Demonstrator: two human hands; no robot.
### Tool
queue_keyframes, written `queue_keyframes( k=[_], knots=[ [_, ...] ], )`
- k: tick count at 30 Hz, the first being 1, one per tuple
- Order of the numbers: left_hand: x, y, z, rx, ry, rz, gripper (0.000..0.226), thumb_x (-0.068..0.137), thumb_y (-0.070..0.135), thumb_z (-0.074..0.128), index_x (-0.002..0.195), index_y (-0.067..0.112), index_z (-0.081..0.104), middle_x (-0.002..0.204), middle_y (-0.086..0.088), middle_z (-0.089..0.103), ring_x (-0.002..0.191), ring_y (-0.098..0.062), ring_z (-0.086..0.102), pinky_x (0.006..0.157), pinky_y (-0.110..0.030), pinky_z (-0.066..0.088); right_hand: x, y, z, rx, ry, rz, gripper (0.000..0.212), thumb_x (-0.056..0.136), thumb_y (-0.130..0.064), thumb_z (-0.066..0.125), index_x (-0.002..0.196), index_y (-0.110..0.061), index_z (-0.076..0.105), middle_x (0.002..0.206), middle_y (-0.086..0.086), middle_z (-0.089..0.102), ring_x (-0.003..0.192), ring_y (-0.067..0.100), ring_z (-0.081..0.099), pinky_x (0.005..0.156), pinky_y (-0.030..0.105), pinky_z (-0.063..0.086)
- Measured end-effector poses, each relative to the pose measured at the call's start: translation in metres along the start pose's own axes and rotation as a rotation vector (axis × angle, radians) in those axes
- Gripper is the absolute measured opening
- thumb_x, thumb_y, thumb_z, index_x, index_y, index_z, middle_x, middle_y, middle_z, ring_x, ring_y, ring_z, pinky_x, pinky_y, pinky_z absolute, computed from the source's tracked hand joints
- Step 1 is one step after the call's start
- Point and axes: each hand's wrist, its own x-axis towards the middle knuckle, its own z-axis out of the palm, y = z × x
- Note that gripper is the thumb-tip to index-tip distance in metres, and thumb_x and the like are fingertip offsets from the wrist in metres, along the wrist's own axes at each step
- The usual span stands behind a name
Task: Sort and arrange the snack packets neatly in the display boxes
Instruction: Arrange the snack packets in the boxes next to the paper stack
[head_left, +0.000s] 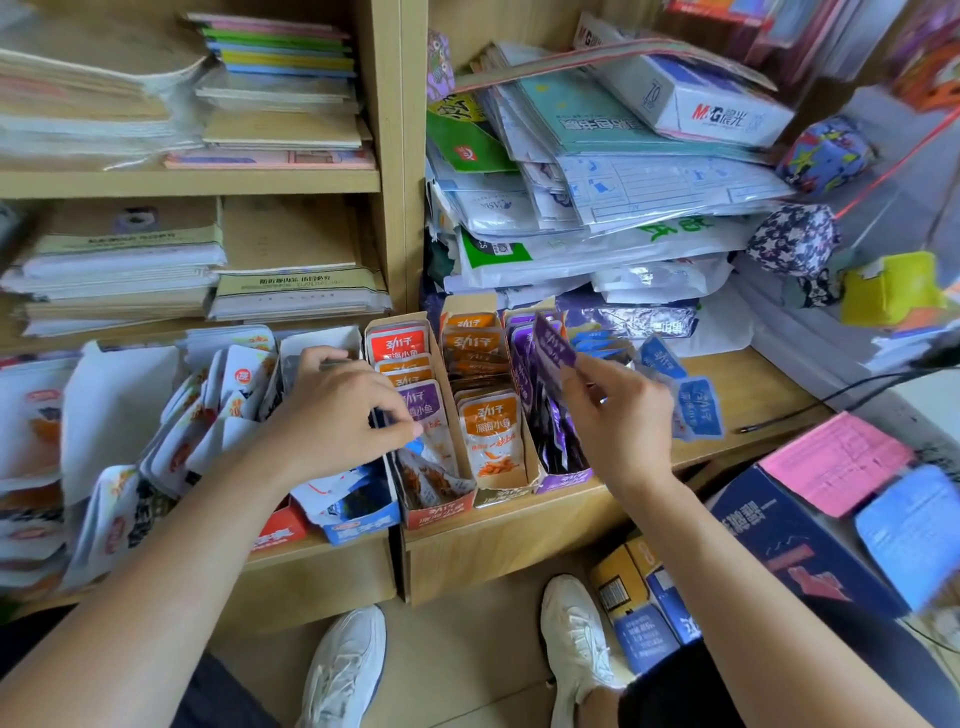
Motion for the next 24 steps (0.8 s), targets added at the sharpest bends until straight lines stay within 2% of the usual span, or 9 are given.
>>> queue_keyframes(
  k=[4, 7, 9, 10, 12, 17, 20, 22, 24],
  knots=[
    [-0.005, -0.004, -0.003, -0.009, -0.064, 0.029, 0.043, 0.074, 0.071, 0.040, 0.085, 0.044, 0.072, 0.095, 0.033, 0.065, 0.109, 0.011, 0.051, 0.111, -0.031, 0.008, -0.001, -0.005, 0.006, -0.066, -0.334, 0.013, 0.019, 0.098, -0.022, 0.060, 0.102, -0.013, 0.077, 0.078, 0.003, 0.073, 0.067, 0.020, 0.063, 0.060, 0.037, 0.054],
    [-0.011, -0.007, -0.008, -0.016, -0.138, 0.075, 0.035, 0.073, 0.068, 0.057, 0.098, 0.046, 0.069, 0.107, 0.035, 0.060, 0.120, 0.016, 0.041, 0.112, -0.023, -0.005, 0.002, -0.001, 0.008, -0.104, -0.449, 0.072, 0.024, 0.099, -0.028, 0.056, 0.097, -0.011, 0.073, 0.079, 0.002, 0.069, 0.072, 0.022, 0.062, 0.059, 0.031, 0.052],
    [-0.011, -0.009, -0.008, -0.034, -0.097, 0.089, 0.012, 0.084, 0.050, 0.071, 0.095, 0.048, 0.069, 0.104, 0.034, 0.062, 0.117, 0.012, 0.048, 0.111, -0.022, -0.001, 0.003, -0.004, 0.008, -0.091, -0.350, 0.023, 0.015, 0.096, -0.024, 0.059, 0.087, -0.014, 0.064, 0.073, -0.008, 0.056, 0.071, 0.020, 0.051, 0.055, 0.024, 0.036],
    [-0.010, -0.009, -0.008, -0.050, -0.062, 0.079, 0.008, 0.089, 0.042, 0.070, 0.094, 0.049, 0.069, 0.101, 0.033, 0.064, 0.114, 0.009, 0.052, 0.110, -0.023, 0.005, 0.003, -0.006, 0.008, -0.077, -0.256, -0.014, 0.007, 0.093, -0.021, 0.062, 0.090, -0.015, 0.063, 0.076, -0.012, 0.050, 0.074, 0.017, 0.047, 0.059, 0.022, 0.032],
    [-0.007, -0.005, -0.009, -0.094, -0.001, 0.037, 0.007, 0.093, 0.042, 0.064, 0.094, 0.046, 0.070, 0.096, 0.029, 0.067, 0.106, 0.004, 0.056, 0.109, -0.029, 0.016, -0.001, -0.019, 0.009, -0.004, -0.141, -0.070, 0.020, 0.090, -0.021, 0.070, 0.108, -0.012, 0.070, 0.087, -0.010, 0.053, 0.079, 0.010, 0.047, 0.068, 0.021, 0.037],
    [-0.001, 0.007, -0.010, -0.256, 0.140, 0.042, 0.023, 0.093, 0.059, 0.057, 0.095, 0.041, 0.072, 0.083, 0.032, 0.063, 0.091, -0.001, 0.059, 0.099, -0.045, 0.037, -0.023, -0.054, 0.025, 0.294, -0.449, -0.058, 0.040, 0.084, -0.039, 0.078, 0.116, -0.015, 0.072, 0.102, -0.006, 0.072, 0.082, 0.005, 0.061, 0.070, 0.019, 0.052],
    [0.001, 0.015, -0.012, -0.343, 0.210, 0.071, 0.010, 0.092, 0.040, 0.068, 0.101, 0.037, 0.073, 0.089, 0.033, 0.063, 0.094, 0.007, 0.058, 0.092, -0.042, 0.040, -0.022, -0.059, 0.037, 0.325, -0.455, -0.043, 0.022, 0.091, -0.027, 0.070, 0.105, -0.010, 0.070, 0.084, 0.003, 0.071, 0.071, 0.020, 0.063, 0.062, 0.042, 0.053],
    [0.001, 0.016, -0.014, -0.292, 0.221, 0.056, 0.030, 0.091, 0.034, 0.072, 0.121, 0.036, 0.067, 0.101, 0.031, 0.066, 0.104, 0.001, 0.060, 0.095, -0.041, 0.040, -0.016, -0.057, 0.037, 0.360, -0.404, 0.005, 0.013, 0.094, -0.020, 0.067, 0.099, -0.008, 0.068, 0.080, 0.004, 0.070, 0.070, 0.022, 0.067, 0.058, 0.043, 0.055],
    [-0.001, 0.015, -0.014, -0.155, 0.138, 0.023, 0.056, 0.088, 0.035, 0.074, 0.140, 0.034, 0.053, 0.120, 0.023, 0.066, 0.119, -0.009, 0.055, 0.104, -0.042, 0.033, -0.009, -0.052, 0.025, 0.392, -0.314, 0.101, 0.008, 0.094, -0.017, 0.068, 0.099, -0.011, 0.068, 0.084, -0.004, 0.073, 0.077, 0.011, 0.072, 0.059, 0.030, 0.060]
  ],
)
